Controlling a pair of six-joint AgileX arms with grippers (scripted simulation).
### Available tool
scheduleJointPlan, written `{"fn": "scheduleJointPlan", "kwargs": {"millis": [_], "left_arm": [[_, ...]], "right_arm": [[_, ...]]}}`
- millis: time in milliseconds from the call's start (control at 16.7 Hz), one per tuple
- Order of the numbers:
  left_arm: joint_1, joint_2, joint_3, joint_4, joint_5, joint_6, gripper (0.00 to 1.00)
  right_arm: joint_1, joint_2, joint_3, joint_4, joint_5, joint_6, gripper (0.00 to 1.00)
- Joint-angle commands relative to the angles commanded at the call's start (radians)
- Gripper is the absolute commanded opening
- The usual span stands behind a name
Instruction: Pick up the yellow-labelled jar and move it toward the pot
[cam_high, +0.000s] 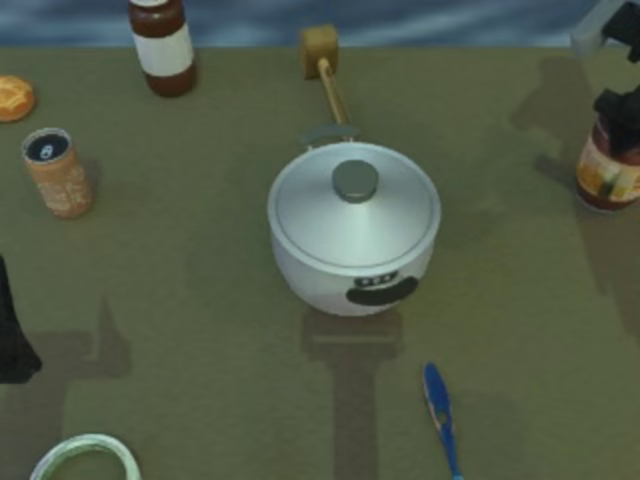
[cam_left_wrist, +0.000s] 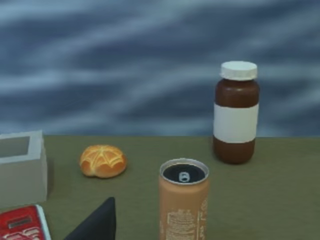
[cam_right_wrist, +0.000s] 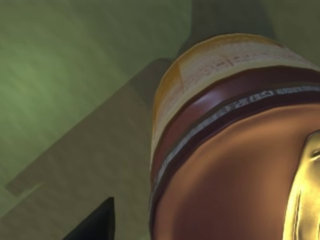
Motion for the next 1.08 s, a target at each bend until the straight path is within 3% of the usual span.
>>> {"fn": "scheduleJointPlan", "kwargs": {"millis": [420,1080], "left_arm": [[0.000,0.000,0.000,0.000,0.000,0.000,1.00],[0.000,0.000,0.000,0.000,0.000,0.000,1.00]], "right_arm": [[-0.003,-0.012,-0.042,0.029,0.000,-0.001,1.00],[0.002,-0.126,-0.445,0.316,-0.002,0.001,1.00]]}}
